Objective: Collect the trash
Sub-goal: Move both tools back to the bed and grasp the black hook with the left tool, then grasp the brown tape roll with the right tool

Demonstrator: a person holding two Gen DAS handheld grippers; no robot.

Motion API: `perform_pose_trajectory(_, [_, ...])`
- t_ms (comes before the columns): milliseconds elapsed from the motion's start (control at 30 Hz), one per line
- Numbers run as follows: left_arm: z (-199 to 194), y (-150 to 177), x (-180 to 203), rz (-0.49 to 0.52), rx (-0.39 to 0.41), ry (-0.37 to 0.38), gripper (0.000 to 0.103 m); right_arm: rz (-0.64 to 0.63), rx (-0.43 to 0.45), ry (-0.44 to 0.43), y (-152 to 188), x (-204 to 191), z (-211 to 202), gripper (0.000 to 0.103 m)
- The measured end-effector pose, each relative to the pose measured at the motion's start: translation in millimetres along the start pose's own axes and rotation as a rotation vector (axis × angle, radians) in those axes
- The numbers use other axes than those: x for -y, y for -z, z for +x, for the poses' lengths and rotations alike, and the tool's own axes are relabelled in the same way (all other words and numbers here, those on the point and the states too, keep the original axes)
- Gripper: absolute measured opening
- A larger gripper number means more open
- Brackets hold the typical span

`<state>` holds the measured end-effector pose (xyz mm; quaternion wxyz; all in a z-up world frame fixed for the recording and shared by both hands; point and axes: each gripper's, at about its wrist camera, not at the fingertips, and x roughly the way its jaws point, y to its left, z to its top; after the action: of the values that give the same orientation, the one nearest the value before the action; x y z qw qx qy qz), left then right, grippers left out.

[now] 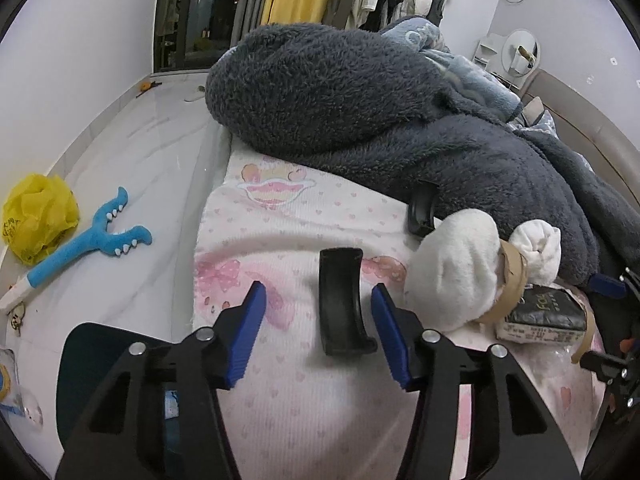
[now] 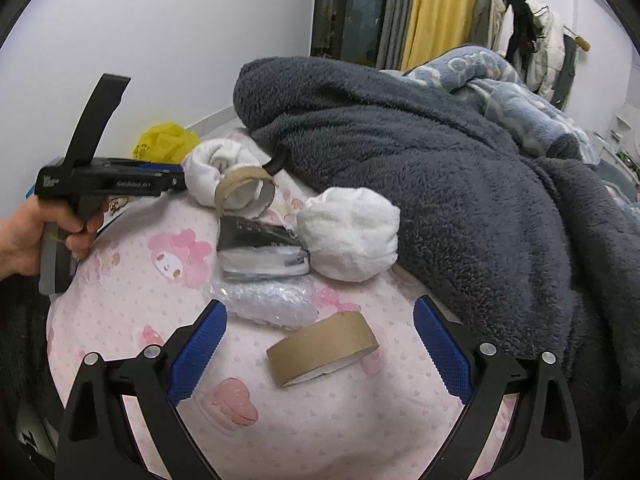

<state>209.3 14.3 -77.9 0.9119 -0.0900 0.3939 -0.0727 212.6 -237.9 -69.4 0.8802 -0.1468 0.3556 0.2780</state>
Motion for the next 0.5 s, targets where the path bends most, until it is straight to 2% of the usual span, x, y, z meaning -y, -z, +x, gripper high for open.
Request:
perform_pose_trajectory(133, [4.3, -1.9, -2.1, -0.014, -0.006, 0.01, 0.049, 0.004, -0.014, -0.026, 3.5, 5.5, 4.8, 0.095])
perform_pose_trajectory(300, [3.2, -4.7, -1.6, -0.023, -0.002, 0.036, 0.024, 0.0, -0.044, -0.051, 7.1, 7.2, 11.4, 0.095])
perform_pose_trajectory(500, [0.8, -5.4, 1.9, -0.002, -0.006, 0.042, 0.022, -0.015, -0.082, -0.068, 7.0, 3.5, 20.5, 0.095])
